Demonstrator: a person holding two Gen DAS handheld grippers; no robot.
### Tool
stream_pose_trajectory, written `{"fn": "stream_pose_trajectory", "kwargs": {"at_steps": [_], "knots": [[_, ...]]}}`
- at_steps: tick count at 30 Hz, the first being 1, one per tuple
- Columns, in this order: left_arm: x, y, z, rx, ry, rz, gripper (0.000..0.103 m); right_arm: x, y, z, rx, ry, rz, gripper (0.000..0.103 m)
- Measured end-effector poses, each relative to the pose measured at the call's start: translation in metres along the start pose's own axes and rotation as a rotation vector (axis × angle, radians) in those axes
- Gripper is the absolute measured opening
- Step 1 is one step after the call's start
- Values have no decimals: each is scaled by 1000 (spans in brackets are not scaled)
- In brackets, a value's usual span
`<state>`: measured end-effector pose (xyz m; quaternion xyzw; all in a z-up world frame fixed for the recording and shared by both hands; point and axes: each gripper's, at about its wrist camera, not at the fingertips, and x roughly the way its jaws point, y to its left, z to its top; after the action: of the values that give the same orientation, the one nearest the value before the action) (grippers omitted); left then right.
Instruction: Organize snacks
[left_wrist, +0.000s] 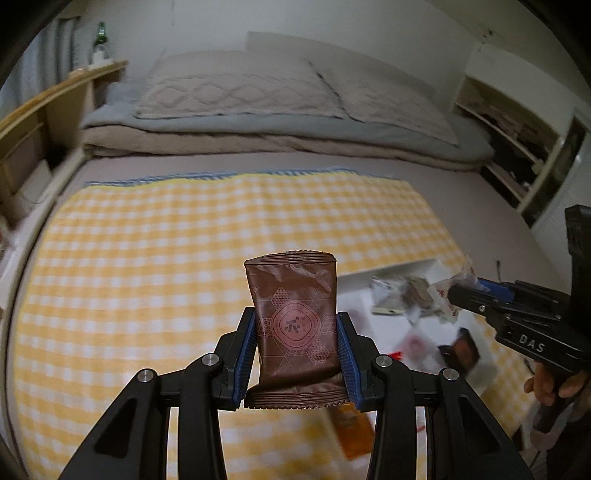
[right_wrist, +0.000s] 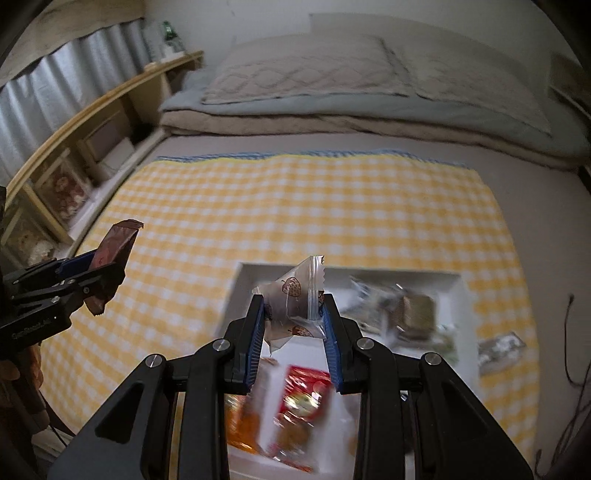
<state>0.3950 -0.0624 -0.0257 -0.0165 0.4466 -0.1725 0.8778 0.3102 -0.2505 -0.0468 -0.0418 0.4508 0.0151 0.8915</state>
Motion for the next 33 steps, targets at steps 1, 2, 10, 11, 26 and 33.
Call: {"fn": "stream_pose_trajectory", "kwargs": {"at_steps": [1,2,10,11,26,33], "knots": [[3,-6,1,7,8,-13,41,0,-6,-2,11,6,-7,30],[8,-13,0,16,20,-28,41,0,-14,-5,25,15,-13,30],[53,-44,10,59,81,-134,41,12,-70,-18,139,113,-98,30],[60,-47,10,68,89,-145,41,12,-76,-20,154,118,-103,30],[127,-37,25,91,100,-175,103,21,-138,-34,289,153,-137,35],[125,-45,16,91,101,-133,103,22,-141,-34,283,149,-148,78]]}}
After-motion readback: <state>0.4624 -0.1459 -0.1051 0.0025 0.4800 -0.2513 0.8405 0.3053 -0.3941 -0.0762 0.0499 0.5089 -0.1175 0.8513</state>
